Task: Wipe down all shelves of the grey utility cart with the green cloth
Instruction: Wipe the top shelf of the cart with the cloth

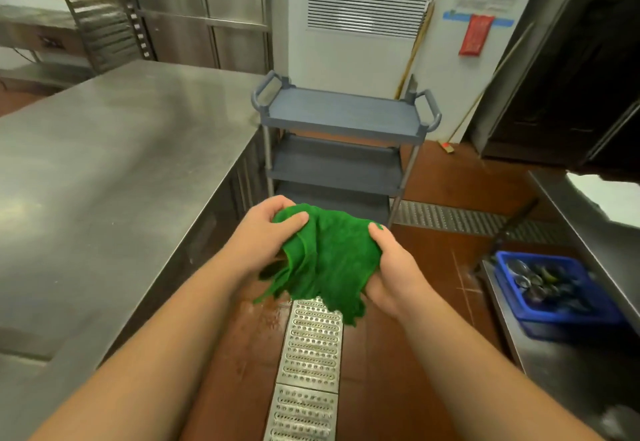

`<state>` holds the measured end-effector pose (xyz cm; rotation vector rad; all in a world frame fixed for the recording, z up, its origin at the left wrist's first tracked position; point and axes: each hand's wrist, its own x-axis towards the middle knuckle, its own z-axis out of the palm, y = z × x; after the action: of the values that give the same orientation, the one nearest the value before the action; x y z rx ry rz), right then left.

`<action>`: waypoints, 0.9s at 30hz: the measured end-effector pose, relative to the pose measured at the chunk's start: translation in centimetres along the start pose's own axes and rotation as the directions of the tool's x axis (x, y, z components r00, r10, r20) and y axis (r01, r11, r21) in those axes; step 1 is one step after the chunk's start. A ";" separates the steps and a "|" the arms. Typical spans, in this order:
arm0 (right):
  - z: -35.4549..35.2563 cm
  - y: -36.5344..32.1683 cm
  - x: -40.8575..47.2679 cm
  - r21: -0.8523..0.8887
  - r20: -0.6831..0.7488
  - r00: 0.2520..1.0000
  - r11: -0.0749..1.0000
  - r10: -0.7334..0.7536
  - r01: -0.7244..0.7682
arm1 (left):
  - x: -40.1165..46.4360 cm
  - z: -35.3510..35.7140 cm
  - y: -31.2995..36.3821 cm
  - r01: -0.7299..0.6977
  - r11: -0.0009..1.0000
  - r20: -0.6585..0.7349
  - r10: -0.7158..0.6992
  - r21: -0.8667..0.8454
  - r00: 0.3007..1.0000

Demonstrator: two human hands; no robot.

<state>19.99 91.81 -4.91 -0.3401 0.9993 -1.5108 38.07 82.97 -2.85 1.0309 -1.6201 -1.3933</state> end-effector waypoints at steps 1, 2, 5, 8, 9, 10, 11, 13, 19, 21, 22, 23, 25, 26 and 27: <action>0.4 0.6 -0.1 0.036 0.019 0.999 0.999 -0.034 0.034 | -0.3 1.0 -0.1 -0.044 0.998 0.022 0.043 0.043 0.999; 0.7 1.2 -0.2 0.065 0.038 0.997 0.996 -0.063 0.061 | -0.5 2.0 -0.2 -0.085 0.993 0.046 0.081 0.086 0.996; 1.5 2.4 -0.3 0.130 0.031 0.992 0.984 -0.124 0.119 | -1.1 4.4 -0.4 -0.043 0.998 0.133 0.038 0.039 0.990; 1.4 2.7 -0.4 0.149 -0.006 0.997 0.986 -0.081 0.081 | -1.4 5.2 -0.7 0.063 0.996 0.280 -0.042 -0.064 0.959; 1.3 2.6 -0.5 0.156 0.009 0.999 0.987 -0.041 0.039 | -1.4 5.2 -0.7 0.074 0.996 0.328 -0.053 -0.050 0.943; 1.2 2.6 -0.6 0.165 0.024 1.000 0.986 -0.021 0.017 | -1.4 5.1 -0.7 0.100 0.992 0.374 -0.065 -0.076 0.925; 1.0 2.6 -0.7 0.174 0.031 0.999 0.985 -0.015 0.009 | -1.4 4.9 -0.7 0.178 0.971 0.411 -0.097 -0.162 0.906; 0.9 2.8 -0.8 0.189 0.065 0.998 0.982 -0.005 -0.008 | -1.1 4.5 -0.8 0.347 0.882 0.488 -0.161 -0.319 0.858; 0.6 2.8 1.2 0.145 -0.053 0.999 0.990 0.008 -0.001 | 0.5 3.1 -1.2 0.330 0.848 0.461 -0.116 -0.415 0.880; 0.1 1.9 2.3 0.173 -0.128 0.992 0.985 0.007 0.016 | 1.9 2.5 -1.0 0.222 0.909 0.283 -0.123 -0.352 0.951; -0.3 1.3 2.8 0.183 -0.158 0.987 0.983 0.006 0.024 | 2.7 2.2 -0.9 0.163 0.947 0.185 -0.115 -0.275 0.976; -0.8 0.6 3.3 0.193 -0.179 0.984 0.980 0.000 0.035 | 3.5 1.9 -0.8 0.112 0.973 0.109 -0.092 -0.201 0.990; -2.0 -0.9 4.3 0.211 -0.220 0.975 0.976 -0.011 0.059 | 5.2 1.6 -0.6 0.062 0.989 0.050 -0.056 -0.132 0.997; -2.5 -1.5 4.9 0.212 -0.240 0.971 0.975 -0.014 0.067 | 6.0 1.7 -0.5 0.059 0.989 0.040 -0.054 -0.135 0.998; -2.9 -2.1 5.5 0.216 -0.253 0.967 0.974 -0.018 0.075 | 7.0 1.8 -0.4 0.059 0.988 0.027 -0.055 -0.141 0.998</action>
<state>15.22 87.65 -6.85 -0.0119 1.0085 -1.7210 33.68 77.23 -3.26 0.9879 -1.4948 -1.5398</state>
